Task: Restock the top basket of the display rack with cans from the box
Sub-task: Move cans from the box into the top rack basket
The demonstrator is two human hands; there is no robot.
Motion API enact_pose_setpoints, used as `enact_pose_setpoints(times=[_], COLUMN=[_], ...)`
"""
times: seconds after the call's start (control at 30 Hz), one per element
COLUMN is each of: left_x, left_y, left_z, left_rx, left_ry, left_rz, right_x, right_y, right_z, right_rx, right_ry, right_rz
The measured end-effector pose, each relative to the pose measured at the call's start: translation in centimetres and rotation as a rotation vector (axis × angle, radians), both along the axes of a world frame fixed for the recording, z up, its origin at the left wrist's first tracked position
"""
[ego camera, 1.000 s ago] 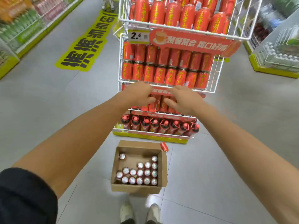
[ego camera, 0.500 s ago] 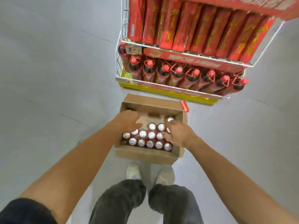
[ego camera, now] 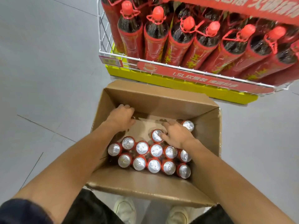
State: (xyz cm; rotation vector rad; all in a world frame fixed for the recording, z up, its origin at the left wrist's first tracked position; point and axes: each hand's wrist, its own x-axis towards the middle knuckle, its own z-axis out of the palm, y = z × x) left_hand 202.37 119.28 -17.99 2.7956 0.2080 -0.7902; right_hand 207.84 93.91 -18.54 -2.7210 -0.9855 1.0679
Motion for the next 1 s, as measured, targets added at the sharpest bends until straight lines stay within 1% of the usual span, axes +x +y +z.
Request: enact_pose_setpoints(times=[0.17, 0.23, 0.33, 0.47, 0.73, 0.87, 1.0], left_x=[-0.2, -0.6, -0.6, -0.3, -0.2, 0.0, -0.5], left_y=[0.9, 1.2, 1.4, 1.1, 1.0, -0.2, -1.5], left_z=[-5.0, -6.2, -7.0, -7.3, -7.6, -8.0, -8.4], left_rx=[0.048, 0.072, 0.09, 0.104, -0.045, -0.064, -0.104], left_ry=[-0.035, -0.056, -0.065, -0.08, -0.1, -0.147, -0.195], left_rz=[0.028, 0.019, 0.015, 0.048, 0.125, 0.135, 0.21], right_x=[-0.4, -0.8, -1.1, -1.0, -0.8, -0.1, 0.0], right_y=[1.8, 2.1, 2.1, 2.2, 2.8, 3.2, 3.1], right_z=[-4.8, -5.9, -6.6, -6.6, -6.4, -6.7, -7.1], right_rx=[0.04, 0.018, -0.03, -0.019, 0.013, 0.026, 0.07], right_ry=[0.008, 0.018, 0.009, -0.002, -0.012, -0.036, -0.064], right_rz=[0.04, 0.063, 0.09, 0.089, 0.053, 0.019, -0.019])
